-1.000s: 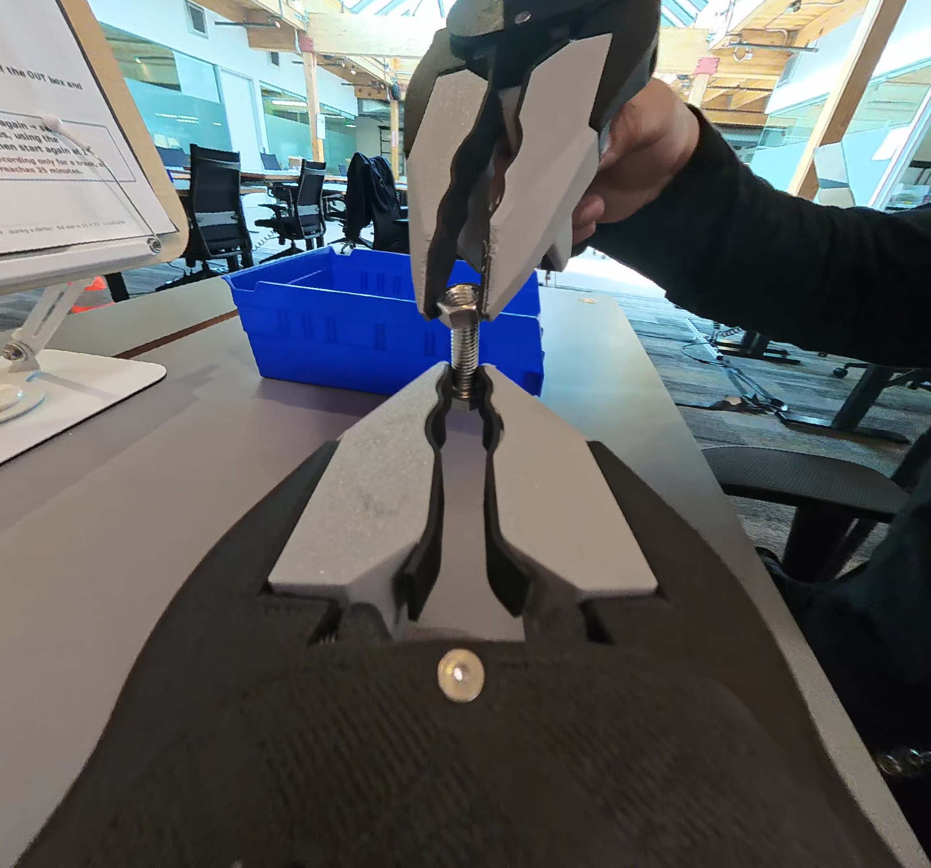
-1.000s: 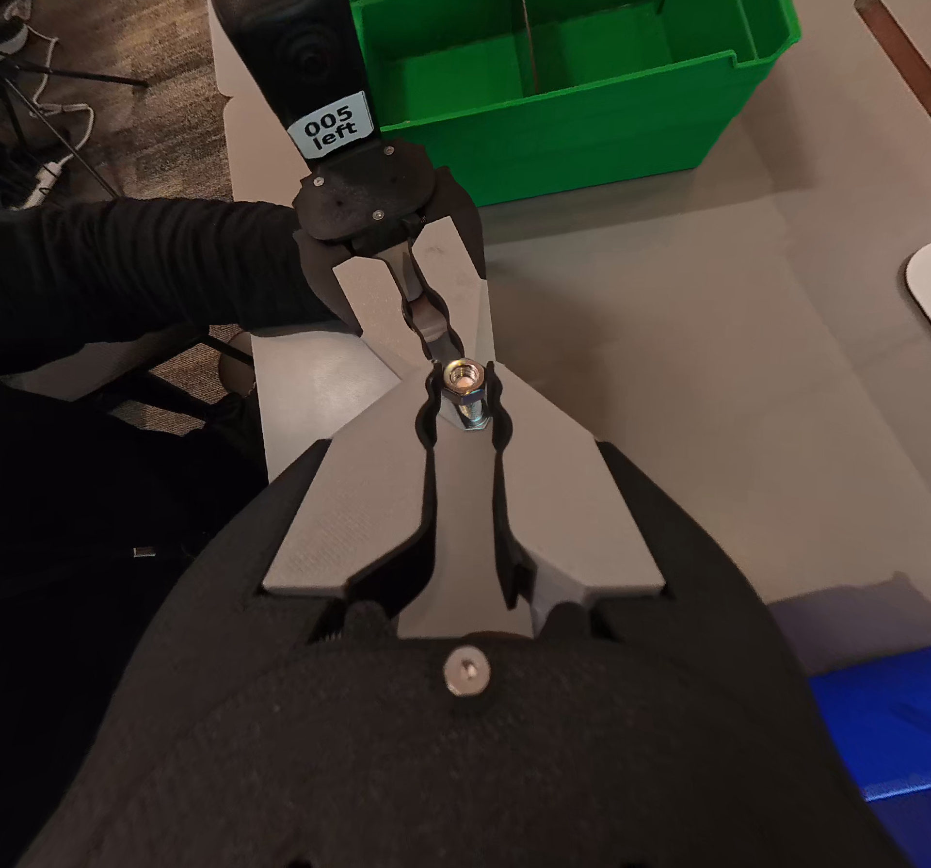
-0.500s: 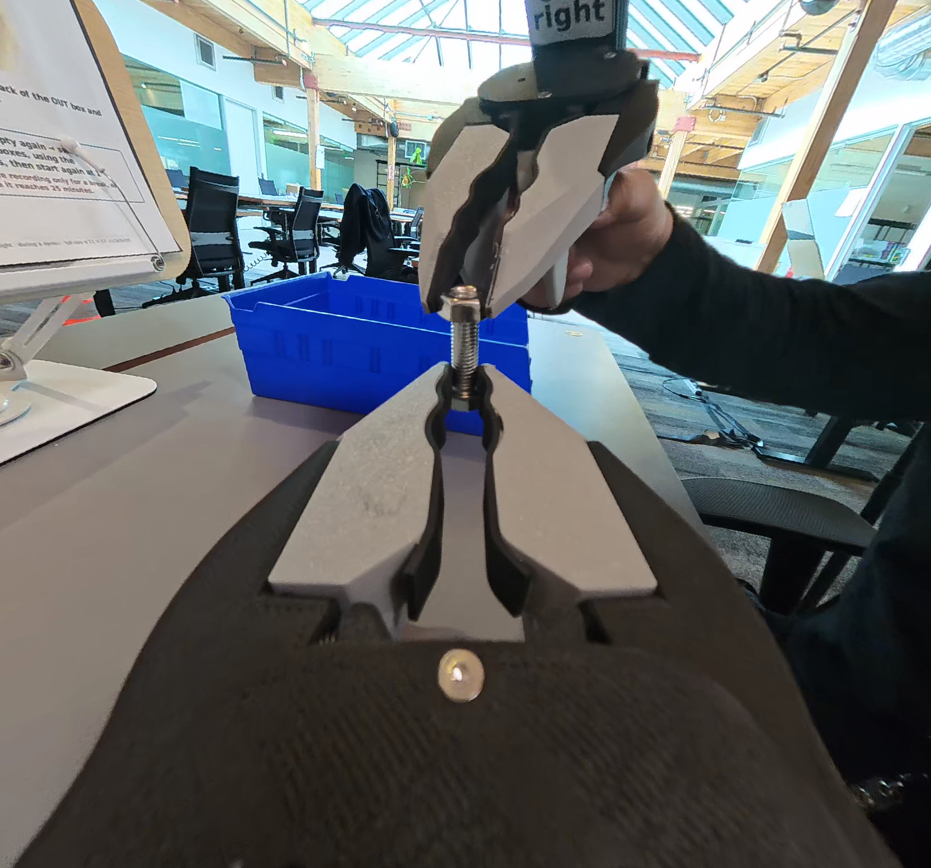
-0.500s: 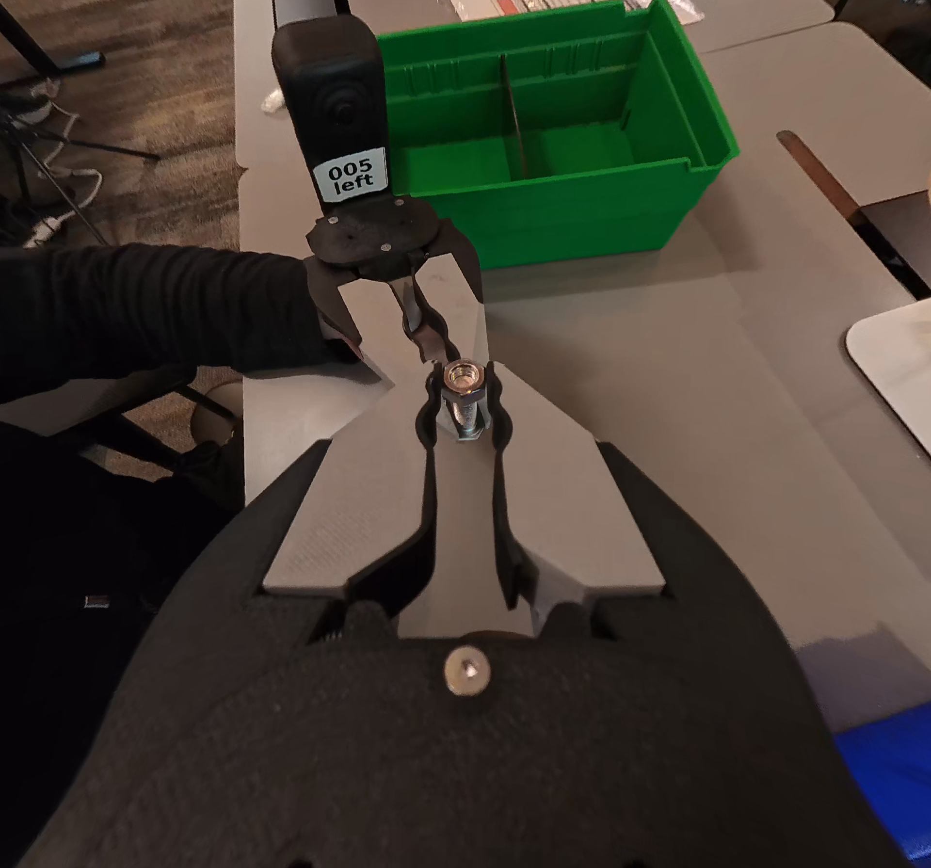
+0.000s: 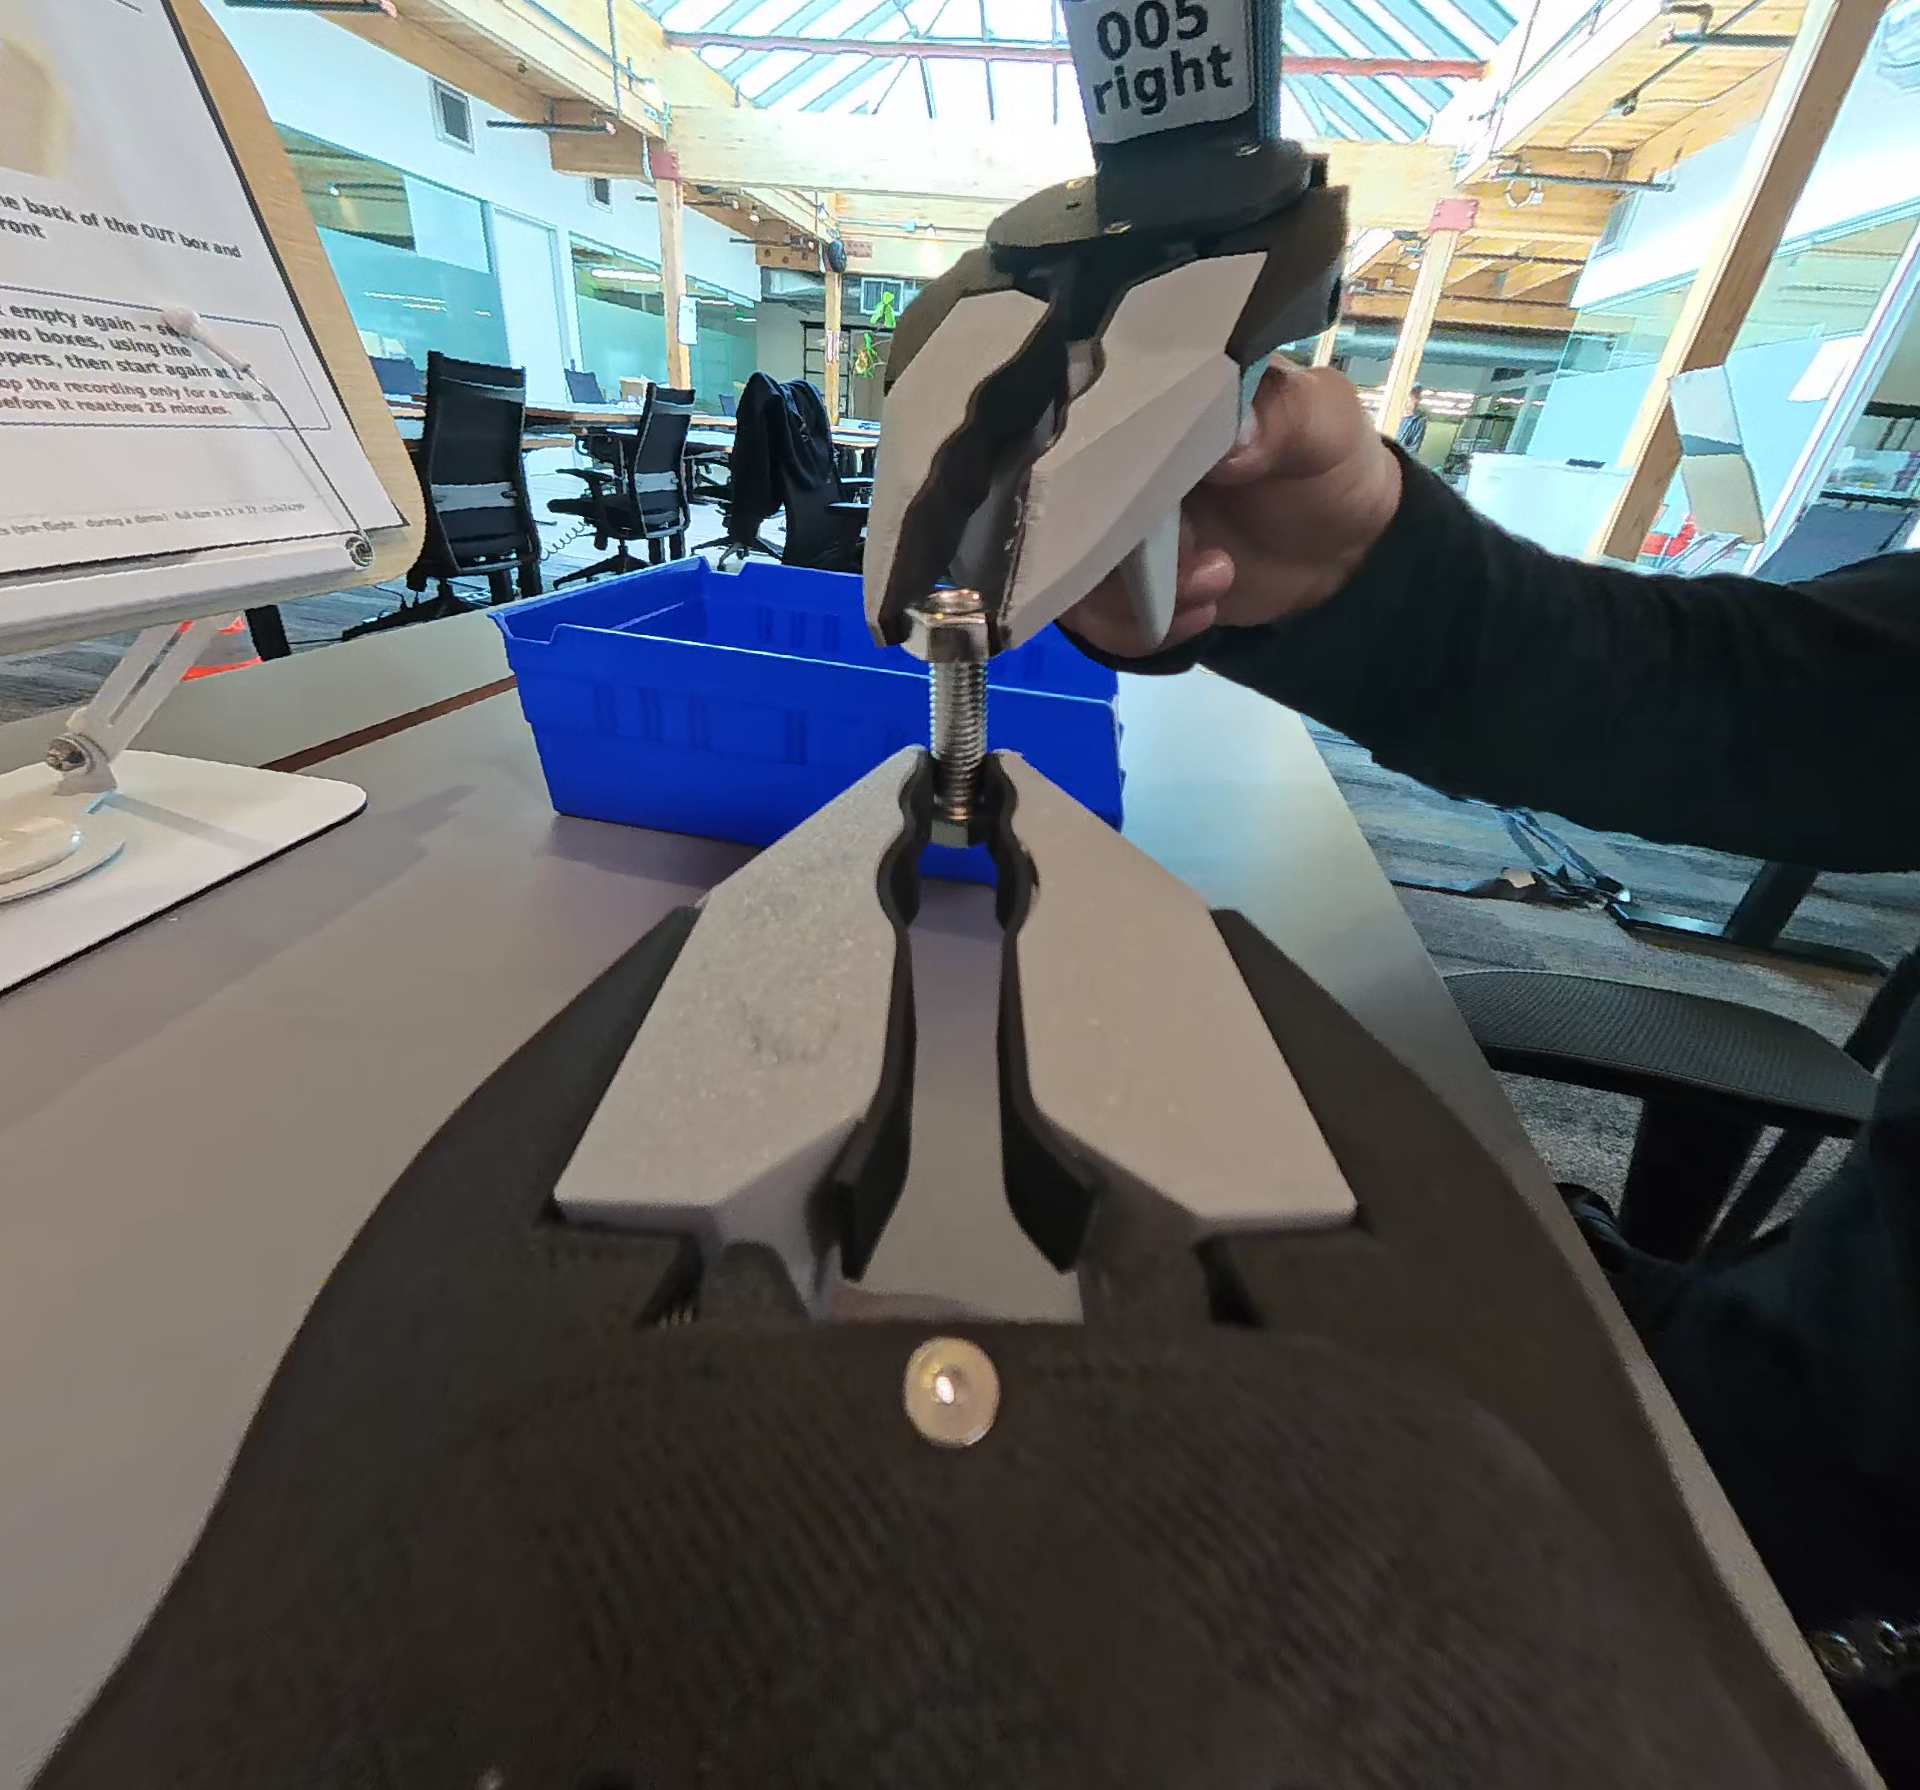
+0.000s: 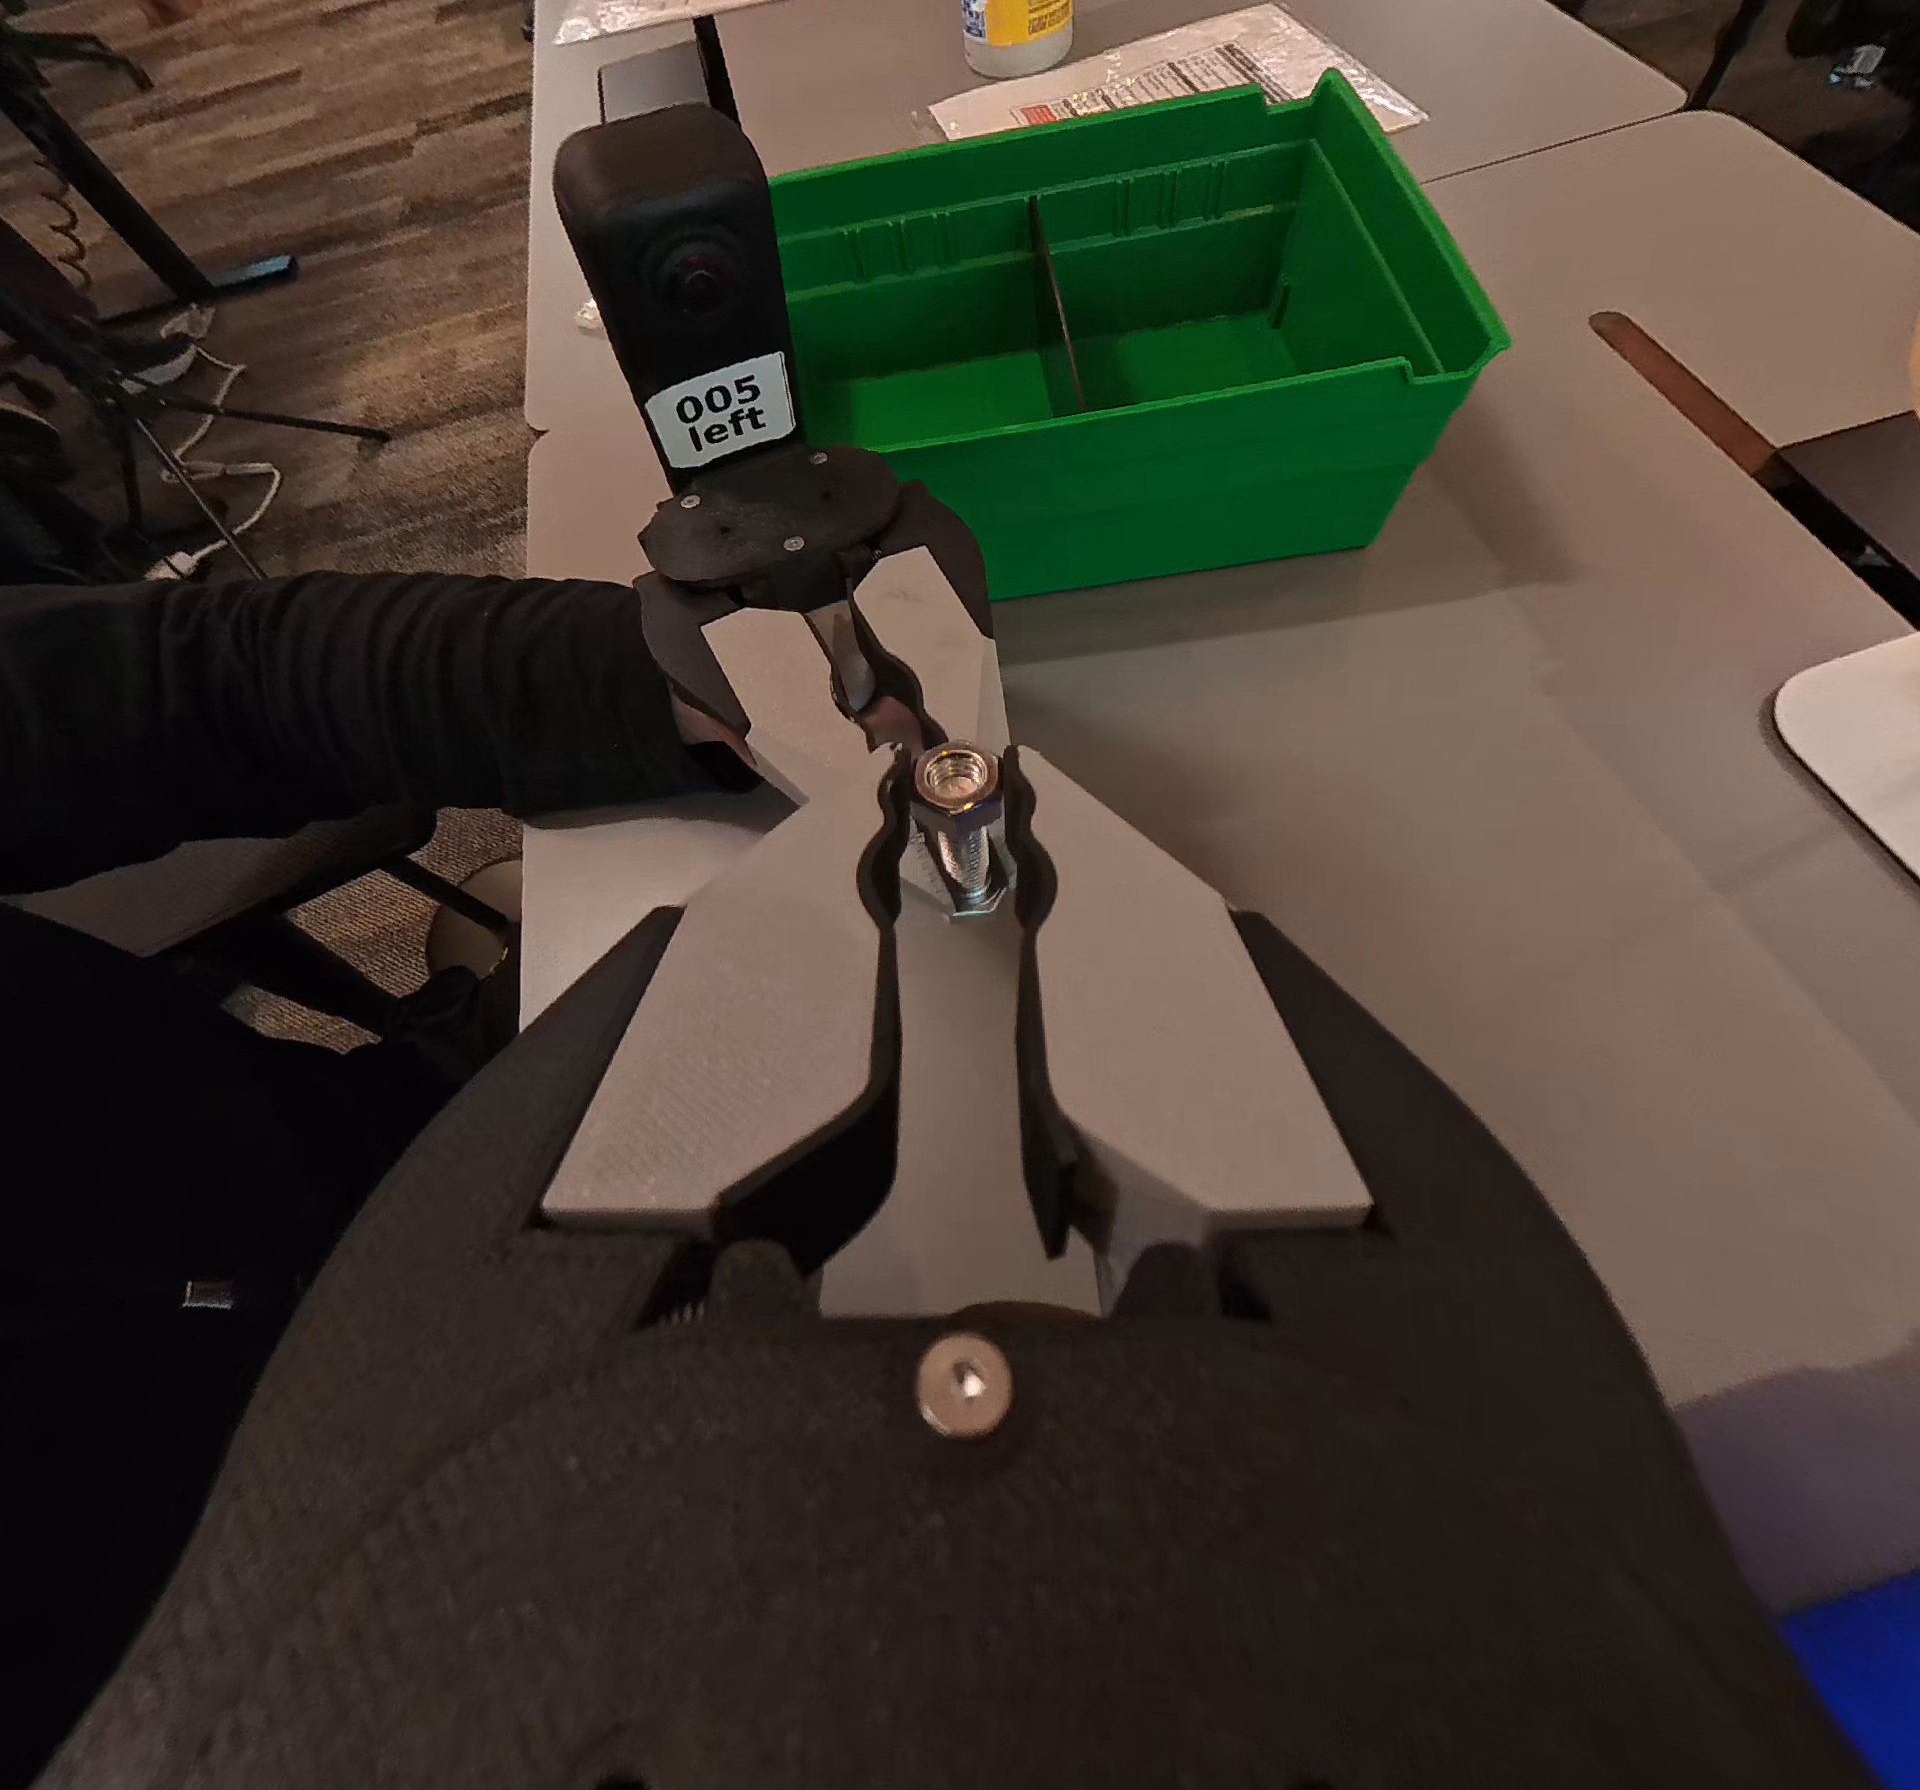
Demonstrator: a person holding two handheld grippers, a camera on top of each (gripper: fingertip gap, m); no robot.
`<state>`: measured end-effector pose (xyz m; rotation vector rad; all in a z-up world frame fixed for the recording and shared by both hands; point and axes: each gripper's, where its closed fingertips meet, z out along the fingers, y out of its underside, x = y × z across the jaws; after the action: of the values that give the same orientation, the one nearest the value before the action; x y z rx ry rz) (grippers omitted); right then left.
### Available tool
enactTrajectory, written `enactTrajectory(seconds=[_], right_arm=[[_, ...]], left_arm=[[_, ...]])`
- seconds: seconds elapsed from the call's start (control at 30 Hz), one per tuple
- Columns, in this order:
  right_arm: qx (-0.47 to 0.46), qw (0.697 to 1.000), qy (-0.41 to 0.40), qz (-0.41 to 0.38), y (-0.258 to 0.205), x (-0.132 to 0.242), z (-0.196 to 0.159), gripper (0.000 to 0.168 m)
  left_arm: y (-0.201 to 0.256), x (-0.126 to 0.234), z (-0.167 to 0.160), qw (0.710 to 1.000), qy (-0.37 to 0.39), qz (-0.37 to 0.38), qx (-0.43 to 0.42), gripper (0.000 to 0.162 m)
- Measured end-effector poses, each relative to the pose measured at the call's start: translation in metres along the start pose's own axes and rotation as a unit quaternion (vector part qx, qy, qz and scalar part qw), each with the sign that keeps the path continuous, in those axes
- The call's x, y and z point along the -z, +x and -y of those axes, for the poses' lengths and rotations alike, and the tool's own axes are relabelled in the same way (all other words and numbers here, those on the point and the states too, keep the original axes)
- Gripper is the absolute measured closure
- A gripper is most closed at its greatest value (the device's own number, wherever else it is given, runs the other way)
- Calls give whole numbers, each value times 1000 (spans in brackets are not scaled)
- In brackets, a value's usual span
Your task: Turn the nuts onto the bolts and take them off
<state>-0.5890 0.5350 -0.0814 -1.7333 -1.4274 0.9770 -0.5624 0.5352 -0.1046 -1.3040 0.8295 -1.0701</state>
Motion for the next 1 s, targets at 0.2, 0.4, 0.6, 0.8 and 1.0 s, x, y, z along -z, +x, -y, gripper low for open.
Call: enactTrajectory(seconds=[0.2, 0.4, 0.6, 0.8, 1.0], right_arm=[[-17, 999, 49, 9, 2, 8, 9, 144], [-49, 994, 97, 32, 5, 11, 6, 135], [-29, 992, 120, 18, 5, 14, 1, 142], [-3, 990, 135, -40, 8, 28, -4, 139], [5, 987, 154, -43, 4, 17, -10, 137]], left_arm=[[0, 0, -2, 1000, -5, 1, -2, 156], [1, -1, -4, 1000, -10, -4, -1, 156], [-1, -3, -9, 1000, -20, 1, 0, 156], [-2, -3, -9, 1000, -22, 9, -10, 156], [1, -6, -13, 999, -30, 6, -17, 156]])
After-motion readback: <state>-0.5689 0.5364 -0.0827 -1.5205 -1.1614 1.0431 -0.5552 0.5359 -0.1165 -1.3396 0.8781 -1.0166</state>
